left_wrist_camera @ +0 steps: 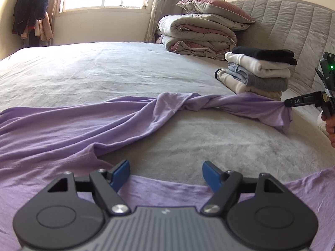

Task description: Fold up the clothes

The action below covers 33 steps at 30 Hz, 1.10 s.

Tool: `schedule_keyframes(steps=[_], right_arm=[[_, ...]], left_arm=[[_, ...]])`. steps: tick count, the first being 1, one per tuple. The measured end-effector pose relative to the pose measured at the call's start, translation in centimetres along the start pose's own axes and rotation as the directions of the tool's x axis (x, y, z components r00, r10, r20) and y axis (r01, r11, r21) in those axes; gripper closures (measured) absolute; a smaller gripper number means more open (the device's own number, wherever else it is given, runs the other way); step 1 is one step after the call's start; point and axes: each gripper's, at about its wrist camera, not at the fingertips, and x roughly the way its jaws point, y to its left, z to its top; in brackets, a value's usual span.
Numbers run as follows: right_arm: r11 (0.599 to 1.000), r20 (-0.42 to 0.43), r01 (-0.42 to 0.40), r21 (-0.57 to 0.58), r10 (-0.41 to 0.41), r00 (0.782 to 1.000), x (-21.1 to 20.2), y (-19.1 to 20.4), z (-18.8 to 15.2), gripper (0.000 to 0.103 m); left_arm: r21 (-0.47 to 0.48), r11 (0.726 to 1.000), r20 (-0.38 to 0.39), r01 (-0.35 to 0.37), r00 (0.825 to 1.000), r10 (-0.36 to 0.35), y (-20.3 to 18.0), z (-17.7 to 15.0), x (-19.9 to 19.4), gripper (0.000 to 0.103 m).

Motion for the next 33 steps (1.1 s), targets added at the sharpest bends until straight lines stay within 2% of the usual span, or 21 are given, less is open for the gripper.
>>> schedule_keyframes(steps=[4,7,10,13,16,22,24,25,26,31,33], right_arm=[[0.997,-0.02,0.016,0.076,-0.015,1.0,1.2,-2.3,0.0,0.102],[0.99,-0.034,-0.014,0.139,0.019,0.999,1.4,-3.6,-0.1,0.102],[0.991,-0.055,-0.033,0.132,0.041,0.998,1.3,-4.1,-0.2,0.102],[0.98,-0.083,-0.087,0.182,0.103,0.991,1.1,-5.2,-0.4,0.102],[0.956,-0.095,-0.138,0.26,0.168,0.981,0.8,-6.1,-0.5,0.09],[0.931,-0.074,-0.201,0.303,0.234,0.969,0.2,-6.3,-0.1,0.088],[0.925,-0.066,-0.215,0.314,0.247,0.967,0.1,-6.3,0.1,0.082],[0.922,-0.063,-0.222,0.317,0.254,0.965,0.1,-6.3,0.1,0.075],[0.921,-0.058,-0.227,0.317,0.258,0.964,0.0,-6.3,0.2,0.072],[0.914,-0.043,-0.242,0.327,0.27,0.962,-0.3,-6.5,0.4,0.072],[0.909,-0.039,-0.246,0.335,0.275,0.961,-0.4,-6.6,0.5,0.072]], left_arm=[[-0.012,1.0,-0.005,-0.003,1.0,0.003,0.2,0.2,-0.2,0.026],[-0.004,1.0,-0.024,-0.013,1.0,0.012,-0.2,1.0,-0.8,0.027],[0.01,1.0,-0.025,-0.016,1.0,0.016,-0.7,2.5,-1.4,0.029],[0.065,0.998,-0.031,-0.014,0.999,0.016,-1.6,4.5,-0.8,0.029],[0.112,0.994,-0.056,-0.012,0.998,0.019,-2.5,6.9,1.2,0.031],[0.145,0.989,-0.119,0.025,0.993,-0.008,-4.7,11.2,6.6,0.034],[0.17,0.985,-0.142,0.032,0.99,-0.008,-5.8,12.2,8.6,0.036],[0.185,0.982,-0.152,0.033,0.988,-0.005,-6.4,12.6,9.5,0.037],[0.203,0.978,-0.164,0.036,0.986,-0.002,-7.0,12.8,10.5,0.039],[0.255,0.964,-0.247,0.075,0.969,-0.01,-9.2,13.4,14.5,0.05],[0.271,0.958,-0.278,0.097,0.96,-0.019,-9.8,13.3,15.3,0.06]])
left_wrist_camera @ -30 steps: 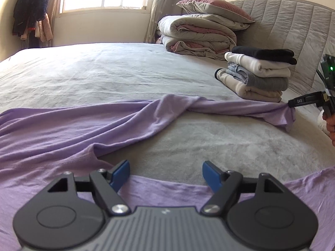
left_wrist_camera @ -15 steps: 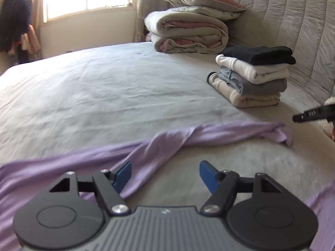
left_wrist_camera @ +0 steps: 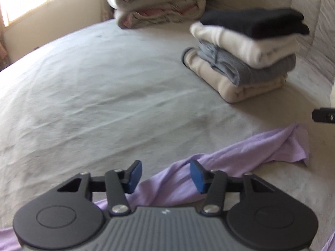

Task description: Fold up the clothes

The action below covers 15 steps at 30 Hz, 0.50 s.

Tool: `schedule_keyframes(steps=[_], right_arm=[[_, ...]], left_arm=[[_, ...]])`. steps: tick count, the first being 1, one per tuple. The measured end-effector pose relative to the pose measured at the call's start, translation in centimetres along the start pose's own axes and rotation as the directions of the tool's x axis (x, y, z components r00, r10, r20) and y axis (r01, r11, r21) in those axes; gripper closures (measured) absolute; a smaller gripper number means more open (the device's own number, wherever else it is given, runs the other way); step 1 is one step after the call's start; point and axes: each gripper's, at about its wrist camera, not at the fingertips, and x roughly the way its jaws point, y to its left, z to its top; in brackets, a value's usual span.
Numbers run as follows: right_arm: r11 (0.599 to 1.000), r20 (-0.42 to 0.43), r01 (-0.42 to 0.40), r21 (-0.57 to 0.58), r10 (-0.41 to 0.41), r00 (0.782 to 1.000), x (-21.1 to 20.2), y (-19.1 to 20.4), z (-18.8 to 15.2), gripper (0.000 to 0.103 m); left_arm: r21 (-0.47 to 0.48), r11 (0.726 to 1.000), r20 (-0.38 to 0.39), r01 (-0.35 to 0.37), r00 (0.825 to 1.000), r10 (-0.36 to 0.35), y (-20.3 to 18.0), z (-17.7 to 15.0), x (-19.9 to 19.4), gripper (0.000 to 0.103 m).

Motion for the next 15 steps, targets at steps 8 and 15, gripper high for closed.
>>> schedule_keyframes(steps=[8,15], right_arm=[[0.999,-0.001,-0.039,0.019,0.039,0.999,-0.3,0.2,0.1,0.071],[0.994,-0.014,-0.098,0.053,0.098,0.995,-0.8,0.4,0.1,0.066]], left_arm=[[-0.058,0.998,0.024,0.016,1.0,-0.014,-0.2,-0.2,-1.2,0.1],[-0.041,0.997,0.116,0.058,0.992,-0.053,-0.6,-2.0,-5.8,0.1]])
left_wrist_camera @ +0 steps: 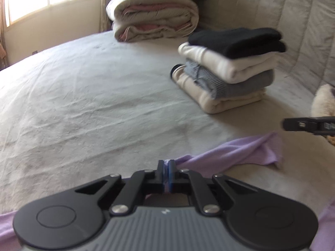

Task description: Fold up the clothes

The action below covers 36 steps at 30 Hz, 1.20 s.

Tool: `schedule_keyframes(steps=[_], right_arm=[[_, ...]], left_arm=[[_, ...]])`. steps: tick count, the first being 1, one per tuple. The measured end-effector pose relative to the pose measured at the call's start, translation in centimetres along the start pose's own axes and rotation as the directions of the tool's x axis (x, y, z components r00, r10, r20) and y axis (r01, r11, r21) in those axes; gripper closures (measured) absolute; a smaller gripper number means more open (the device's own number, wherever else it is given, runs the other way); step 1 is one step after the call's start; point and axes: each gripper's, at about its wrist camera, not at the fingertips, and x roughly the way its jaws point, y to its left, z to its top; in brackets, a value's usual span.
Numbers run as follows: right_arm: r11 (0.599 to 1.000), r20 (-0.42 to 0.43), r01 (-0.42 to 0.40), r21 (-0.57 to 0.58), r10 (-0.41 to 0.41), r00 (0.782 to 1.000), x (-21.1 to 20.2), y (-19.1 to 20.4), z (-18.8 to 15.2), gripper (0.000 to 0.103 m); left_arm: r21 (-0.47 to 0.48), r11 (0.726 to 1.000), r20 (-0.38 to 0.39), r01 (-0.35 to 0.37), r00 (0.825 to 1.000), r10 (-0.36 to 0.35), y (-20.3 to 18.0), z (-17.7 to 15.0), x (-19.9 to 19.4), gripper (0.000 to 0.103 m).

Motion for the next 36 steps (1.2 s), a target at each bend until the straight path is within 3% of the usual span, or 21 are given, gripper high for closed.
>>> schedule_keyframes(steps=[4,12,19,25,27,28,36], right_arm=[[0.999,-0.023,-0.026,0.025,0.027,0.999,0.1,-0.1,-0.1,0.064],[0.983,-0.08,-0.116,0.14,0.128,0.989,1.0,-0.8,-0.5,0.064],[0.944,-0.142,-0.224,0.243,0.263,0.954,2.5,0.0,-1.4,0.064],[0.958,-0.165,-0.161,0.238,0.203,0.965,4.4,0.7,-2.2,0.064],[0.961,-0.166,-0.14,0.238,0.182,0.969,5.1,0.7,-2.6,0.079],[0.967,-0.159,-0.122,0.225,0.16,0.974,5.4,0.8,-2.7,0.099],[0.975,0.008,-0.102,0.199,0.103,0.995,4.4,0.2,-0.6,0.103]], left_arm=[[0.021,0.999,0.018,0.038,0.999,-0.038,-0.7,-1.8,-2.2,0.1],[0.068,0.992,-0.064,0.103,0.993,-0.098,-2.3,-6.7,-3.2,0.101],[0.079,0.989,-0.072,0.127,0.99,-0.121,-2.1,-7.9,-3.7,0.101],[0.129,0.982,-0.083,0.134,0.989,-0.124,-2.4,-8.3,-3.8,0.101],[0.128,0.983,-0.083,0.132,0.989,-0.121,-2.4,-8.4,-3.7,0.101],[0.119,0.985,-0.08,0.128,0.99,-0.119,-2.3,-8.2,-3.6,0.101],[-0.003,0.996,-0.007,0.09,0.996,-0.09,0.2,-5.2,-3.4,0.101]])
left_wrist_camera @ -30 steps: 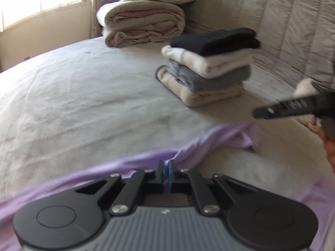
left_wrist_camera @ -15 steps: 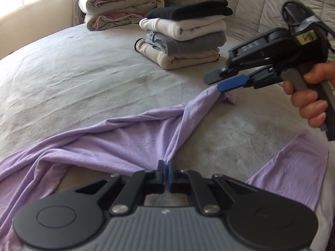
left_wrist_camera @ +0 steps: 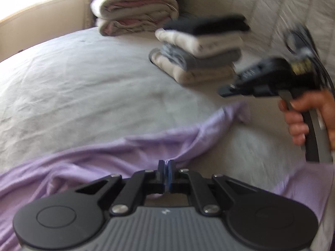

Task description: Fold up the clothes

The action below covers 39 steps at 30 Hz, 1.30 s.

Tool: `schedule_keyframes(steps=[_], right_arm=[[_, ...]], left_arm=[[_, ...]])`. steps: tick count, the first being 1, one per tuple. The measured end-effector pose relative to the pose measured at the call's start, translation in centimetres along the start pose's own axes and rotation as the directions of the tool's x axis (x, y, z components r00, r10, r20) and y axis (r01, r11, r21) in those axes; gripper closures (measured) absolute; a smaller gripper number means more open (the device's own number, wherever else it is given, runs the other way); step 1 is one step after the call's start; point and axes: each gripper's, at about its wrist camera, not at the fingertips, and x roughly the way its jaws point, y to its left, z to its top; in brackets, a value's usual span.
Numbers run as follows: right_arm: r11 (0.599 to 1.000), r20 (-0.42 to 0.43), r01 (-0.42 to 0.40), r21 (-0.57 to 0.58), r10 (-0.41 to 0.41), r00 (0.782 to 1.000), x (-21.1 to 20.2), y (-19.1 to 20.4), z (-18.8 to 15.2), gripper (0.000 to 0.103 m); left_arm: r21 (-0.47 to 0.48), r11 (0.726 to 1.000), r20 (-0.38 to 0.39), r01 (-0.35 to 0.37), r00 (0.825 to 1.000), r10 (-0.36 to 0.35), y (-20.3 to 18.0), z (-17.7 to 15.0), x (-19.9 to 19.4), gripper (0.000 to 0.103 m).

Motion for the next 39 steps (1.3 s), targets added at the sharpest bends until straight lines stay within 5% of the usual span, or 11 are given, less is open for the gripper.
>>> schedule_keyframes(steps=[3,5,9,12,16,20,24,30,39], right_arm=[[1.0,-0.027,-0.029,0.01,0.029,0.999,0.0,-0.4,1.2,0.103],[0.999,-0.108,-0.048,-0.006,0.047,0.993,0.3,0.0,1.8,0.091],[0.996,-0.254,-0.083,-0.04,0.07,0.965,0.4,1.6,1.9,0.09],[0.992,-0.334,-0.097,-0.079,0.065,0.94,0.2,4.2,0.7,0.063],[0.984,-0.378,-0.061,-0.169,-0.008,0.926,0.9,8.0,-1.9,0.061],[0.957,-0.343,0.063,-0.284,-0.163,0.925,2.8,10.4,-5.1,0.061],[0.905,-0.213,0.201,-0.376,-0.295,0.931,2.6,11.3,-6.9,0.07],[0.842,-0.07,0.386,-0.376,-0.442,0.894,2.4,9.0,-6.5,0.073],[0.859,-0.072,0.456,-0.232,-0.482,0.873,2.3,4.0,-3.5,0.073]], left_arm=[[-0.058,0.998,0.028,0.029,0.999,-0.028,1.1,1.6,-0.1,0.101],[-0.067,0.996,0.042,0.053,0.998,-0.05,1.3,2.0,-0.3,0.101],[-0.02,0.993,0.039,0.117,0.992,-0.116,0.5,1.0,-0.5,0.101],[-0.002,0.99,0.021,0.138,0.99,-0.138,-0.2,-0.7,-0.1,0.101],[-0.009,0.99,0.025,0.139,0.99,-0.139,-0.5,-3.0,0.1,0.101],[-0.059,0.986,0.069,0.154,0.986,-0.15,0.2,-4.9,0.1,0.101],[-0.137,0.971,0.116,0.194,0.977,-0.179,1.2,-6.2,0.6,0.101],[-0.204,0.944,0.143,0.261,0.961,-0.235,2.4,-6.7,1.7,0.101],[-0.234,0.93,0.155,0.284,0.955,-0.252,2.7,-7.0,2.0,0.101]])
